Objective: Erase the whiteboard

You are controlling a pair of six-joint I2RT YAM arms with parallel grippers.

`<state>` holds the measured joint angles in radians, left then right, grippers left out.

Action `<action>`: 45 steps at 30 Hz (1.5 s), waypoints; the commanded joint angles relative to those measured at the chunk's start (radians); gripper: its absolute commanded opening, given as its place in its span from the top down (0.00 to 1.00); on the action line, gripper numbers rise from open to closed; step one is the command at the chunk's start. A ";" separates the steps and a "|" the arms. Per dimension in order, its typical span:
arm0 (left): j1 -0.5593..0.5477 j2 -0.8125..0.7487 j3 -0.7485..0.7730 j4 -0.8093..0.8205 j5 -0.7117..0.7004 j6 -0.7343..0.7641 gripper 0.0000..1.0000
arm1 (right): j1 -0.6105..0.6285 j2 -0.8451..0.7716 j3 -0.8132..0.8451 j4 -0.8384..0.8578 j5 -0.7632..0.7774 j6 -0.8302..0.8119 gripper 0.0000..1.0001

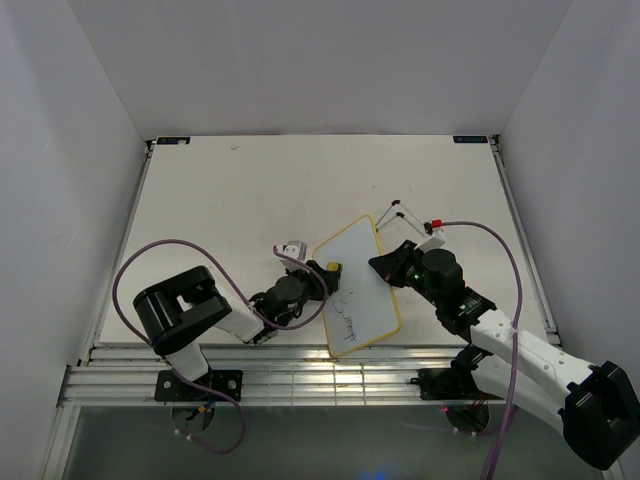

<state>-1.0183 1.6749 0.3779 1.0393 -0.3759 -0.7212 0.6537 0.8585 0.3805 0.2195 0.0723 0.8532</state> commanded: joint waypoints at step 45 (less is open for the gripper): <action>-0.192 -0.060 -0.134 -0.128 -0.104 0.065 0.91 | 0.049 -0.062 -0.049 0.096 0.040 0.115 0.92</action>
<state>-1.1492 1.5936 0.2375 0.9512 -0.5457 -0.6701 0.6895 0.7986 0.3286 0.2096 0.1204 0.9192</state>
